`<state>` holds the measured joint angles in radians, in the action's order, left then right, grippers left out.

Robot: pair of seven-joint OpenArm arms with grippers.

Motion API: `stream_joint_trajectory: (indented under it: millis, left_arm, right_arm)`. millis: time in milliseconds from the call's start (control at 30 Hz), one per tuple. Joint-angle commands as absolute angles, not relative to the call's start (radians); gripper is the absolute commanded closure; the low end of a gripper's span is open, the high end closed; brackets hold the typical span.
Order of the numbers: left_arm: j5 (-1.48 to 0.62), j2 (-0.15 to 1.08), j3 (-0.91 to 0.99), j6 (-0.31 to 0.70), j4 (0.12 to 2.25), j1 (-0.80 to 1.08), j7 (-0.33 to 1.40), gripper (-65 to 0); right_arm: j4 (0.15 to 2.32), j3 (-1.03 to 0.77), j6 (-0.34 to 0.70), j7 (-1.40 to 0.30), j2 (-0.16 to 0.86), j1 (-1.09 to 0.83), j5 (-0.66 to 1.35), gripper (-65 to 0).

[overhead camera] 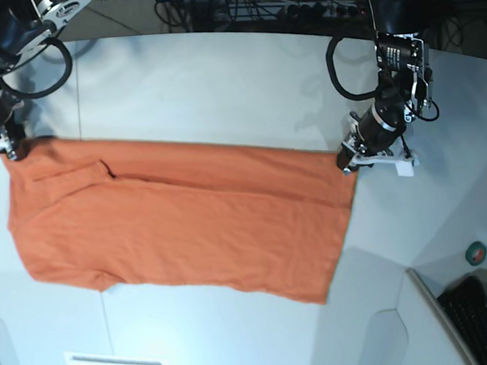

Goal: Layout the t-shirt on the table in an organized manner, then fold the t-shirt properly
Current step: 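Release the shirt and raise both grippers away from the fold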

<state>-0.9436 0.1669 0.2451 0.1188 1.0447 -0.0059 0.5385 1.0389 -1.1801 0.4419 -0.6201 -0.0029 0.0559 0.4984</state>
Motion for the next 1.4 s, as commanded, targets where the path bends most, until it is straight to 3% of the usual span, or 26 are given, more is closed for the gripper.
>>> stream_joint_trajectory:
  millis: [0,100,200,533,833,1067,1367]
  left_arm:
    - [-0.952,0.177,0.248,0.128,1.058,-0.019,0.530,0.0]
    - [-0.952,0.179,0.248,0.128,1.058,-0.019,0.530,0.0]
    - [-0.952,0.179,0.248,0.128,1.066,-0.016,0.533,0.0]
    - [-0.957,0.239,0.255,0.128,1.282,0.205,0.535,0.0]
    - [-0.958,0.249,0.320,0.128,1.408,0.418,0.530,0.0]
    - [-0.955,0.208,0.401,0.128,1.429,0.446,0.535,0.0]
    - [-0.954,0.208,0.395,0.128,1.429,0.456,0.535,0.0]
  right_arm:
    - [1.047,-1.179,0.440,-0.622,0.008,0.064,0.504,-24.3]
    - [1.046,-1.179,0.440,-0.622,0.008,0.074,0.504,-21.0]
    - [1.049,-1.179,0.443,-0.624,0.010,0.071,0.504,0.0]
    - [1.236,-1.179,0.444,-0.814,0.030,-0.071,0.504,0.0]
    - [1.382,-1.181,0.444,-0.828,-0.022,-0.213,0.504,0.0]
    - [1.480,-1.181,0.444,-0.826,-0.094,-0.232,0.504,0.0]
    - [1.486,-1.181,0.441,-0.828,-0.102,-0.255,0.501,0.0]
